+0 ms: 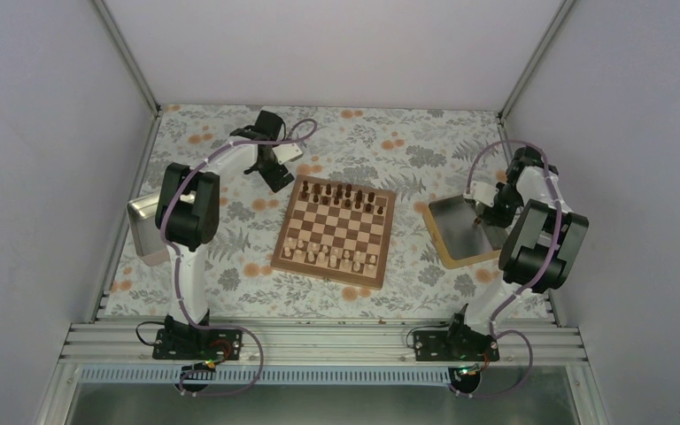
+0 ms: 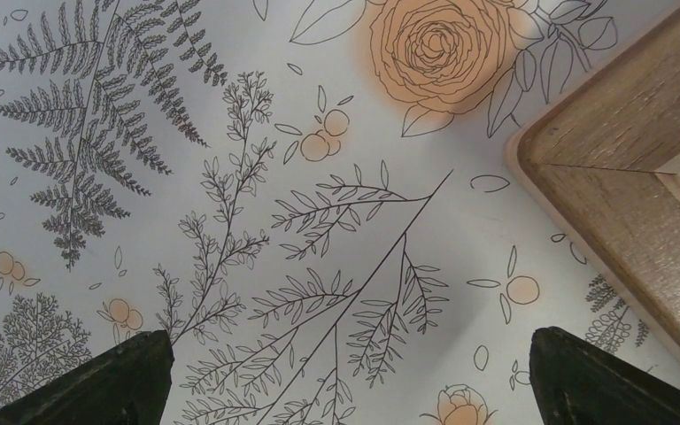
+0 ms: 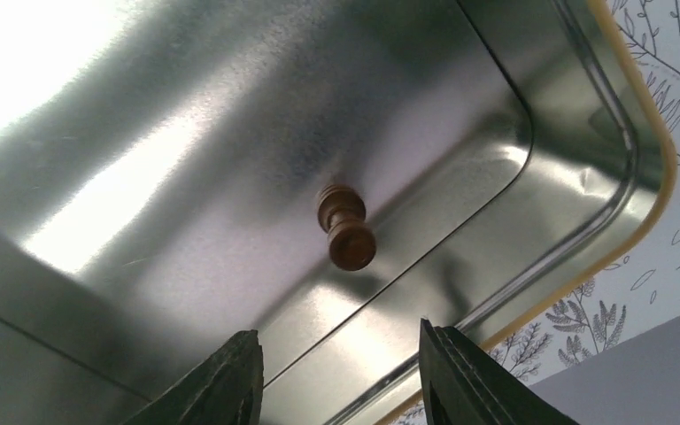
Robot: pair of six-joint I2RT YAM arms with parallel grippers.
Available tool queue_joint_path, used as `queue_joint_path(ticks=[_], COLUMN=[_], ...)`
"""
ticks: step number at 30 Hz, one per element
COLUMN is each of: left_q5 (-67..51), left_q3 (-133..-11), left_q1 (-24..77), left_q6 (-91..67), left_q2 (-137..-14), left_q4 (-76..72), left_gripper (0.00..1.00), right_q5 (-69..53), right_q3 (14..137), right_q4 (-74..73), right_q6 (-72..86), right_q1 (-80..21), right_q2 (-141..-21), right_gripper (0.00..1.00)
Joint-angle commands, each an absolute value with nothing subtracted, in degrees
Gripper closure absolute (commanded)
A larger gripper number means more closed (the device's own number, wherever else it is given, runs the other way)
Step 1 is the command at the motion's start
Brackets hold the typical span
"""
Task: Set up the chess pieces on the board
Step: Pick up the chess piece from the storage box.
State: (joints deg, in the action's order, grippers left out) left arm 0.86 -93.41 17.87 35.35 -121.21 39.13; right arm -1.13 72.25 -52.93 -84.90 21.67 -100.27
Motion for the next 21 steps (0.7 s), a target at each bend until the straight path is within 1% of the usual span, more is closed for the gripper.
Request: queue_joint_path(ticks=[1,11,17,19,21], left_q5=[1.2,1.5,1.5,1.6,1.7], left_q3=[-93.3,-93.3,-93.2,-93.3,-93.2], left_q1=[18.2,18.5,18.5,18.5,18.5], left_q6=[35.4,35.5,35.5,35.5,35.5], left_q2=[-121.7,-122.2,-122.2,-122.2,-122.2], left_q4=[39.5,39.4,39.5,39.5,39.4], left_gripper=[0.0,0.0,0.0,0.0,0.0], right_q5=[-4.7,-6.5,-4.6,-4.4,-4.1], right_q3=[72.3,74.3,74.7,75.1,75.6], right_q4=[-50.0,-49.0,-48.5,-48.9,-49.6], right_q6=[-87.0,-86.1,-86.1,-86.1,-86.1], right_q1=[22.8,23.0,23.0,23.0,23.0], right_q2=[-102.8,-106.4,-107.0,-107.3,-107.9], right_gripper=[0.53,0.53,0.54,0.56,0.6])
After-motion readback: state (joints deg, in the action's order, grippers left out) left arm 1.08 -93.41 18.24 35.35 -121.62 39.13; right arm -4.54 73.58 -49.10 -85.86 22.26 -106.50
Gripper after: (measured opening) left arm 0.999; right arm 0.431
